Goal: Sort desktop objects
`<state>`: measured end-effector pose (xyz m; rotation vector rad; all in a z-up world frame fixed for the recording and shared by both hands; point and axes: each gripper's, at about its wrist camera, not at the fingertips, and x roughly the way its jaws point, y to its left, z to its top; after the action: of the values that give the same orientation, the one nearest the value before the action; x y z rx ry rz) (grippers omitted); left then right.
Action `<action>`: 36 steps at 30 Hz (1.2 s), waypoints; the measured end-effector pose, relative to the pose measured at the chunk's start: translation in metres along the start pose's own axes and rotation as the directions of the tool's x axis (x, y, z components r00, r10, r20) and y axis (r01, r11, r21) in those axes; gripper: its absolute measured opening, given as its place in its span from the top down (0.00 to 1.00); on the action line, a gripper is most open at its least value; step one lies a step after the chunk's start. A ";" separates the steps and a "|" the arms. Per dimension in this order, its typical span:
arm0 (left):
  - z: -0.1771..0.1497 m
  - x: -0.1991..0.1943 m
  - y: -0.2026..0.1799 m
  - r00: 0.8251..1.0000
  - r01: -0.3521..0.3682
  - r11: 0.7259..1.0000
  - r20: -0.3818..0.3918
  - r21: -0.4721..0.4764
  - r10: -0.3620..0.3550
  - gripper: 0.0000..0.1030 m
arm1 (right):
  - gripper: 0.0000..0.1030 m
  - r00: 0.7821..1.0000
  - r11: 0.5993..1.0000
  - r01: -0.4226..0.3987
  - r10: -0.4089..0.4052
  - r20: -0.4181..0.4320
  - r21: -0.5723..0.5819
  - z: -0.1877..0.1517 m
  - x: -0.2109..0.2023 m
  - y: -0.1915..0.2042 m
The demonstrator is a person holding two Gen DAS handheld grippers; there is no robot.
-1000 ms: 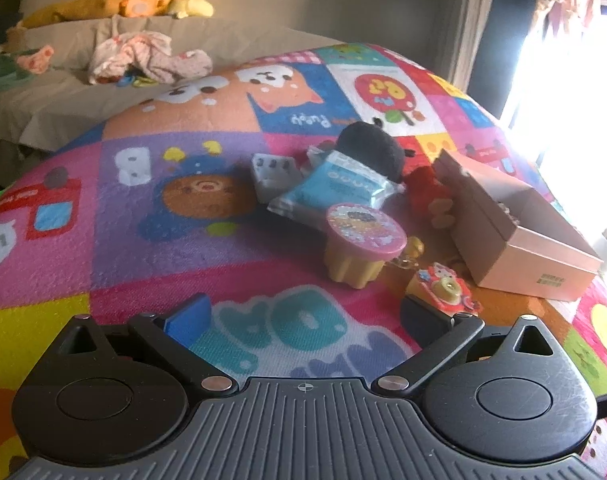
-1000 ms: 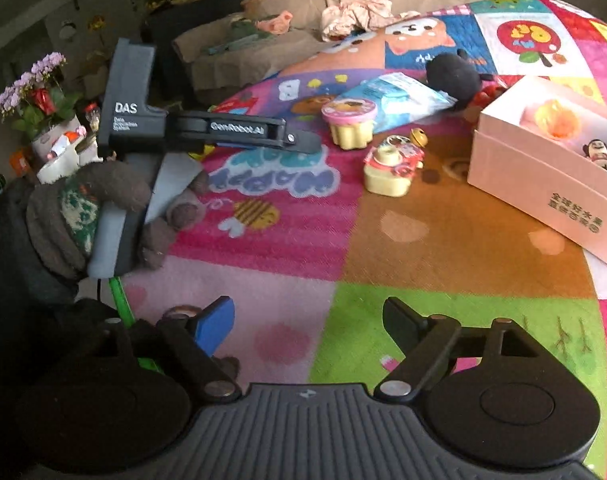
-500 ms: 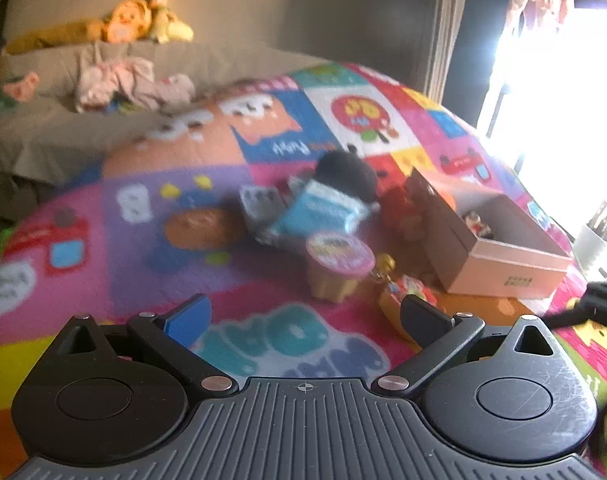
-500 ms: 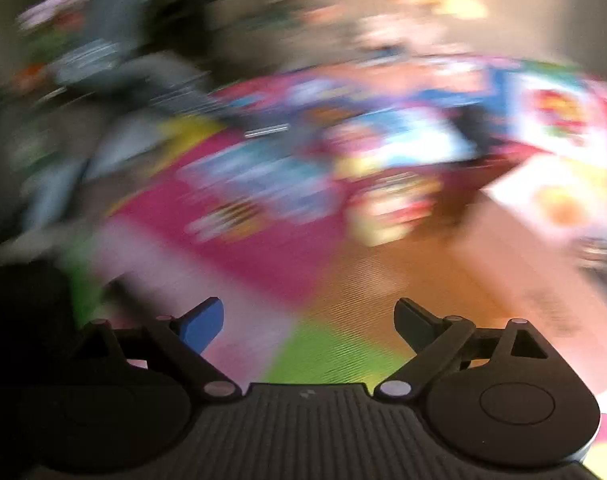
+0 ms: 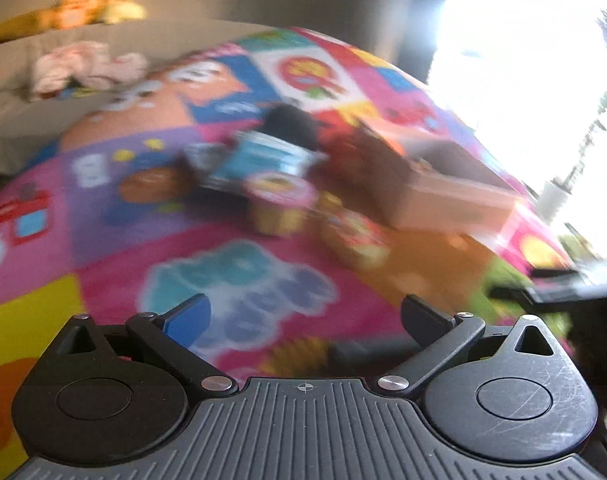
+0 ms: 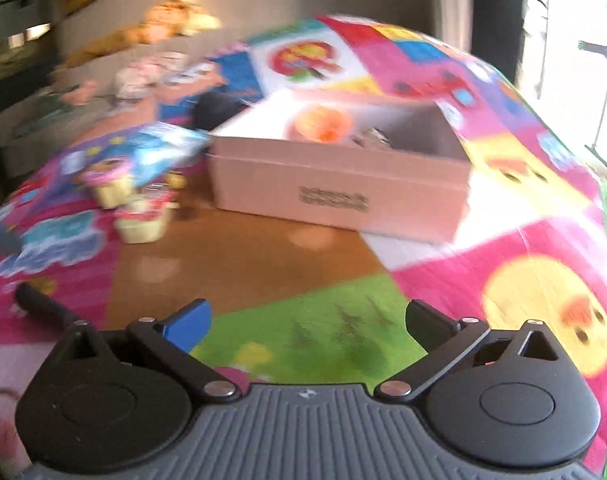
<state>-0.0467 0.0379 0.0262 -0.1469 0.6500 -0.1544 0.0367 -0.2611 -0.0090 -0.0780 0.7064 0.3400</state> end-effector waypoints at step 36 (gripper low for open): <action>-0.005 0.038 -0.012 0.981 -0.188 0.977 -0.036 0.100 0.193 0.22 | 0.00 0.994 0.982 -0.105 0.109 0.016 -0.159 0.015 -0.008 0.034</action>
<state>-0.0205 0.0182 0.0021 0.0125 0.6967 -0.0039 0.0290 -0.2282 0.0085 -0.1867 0.6599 0.4993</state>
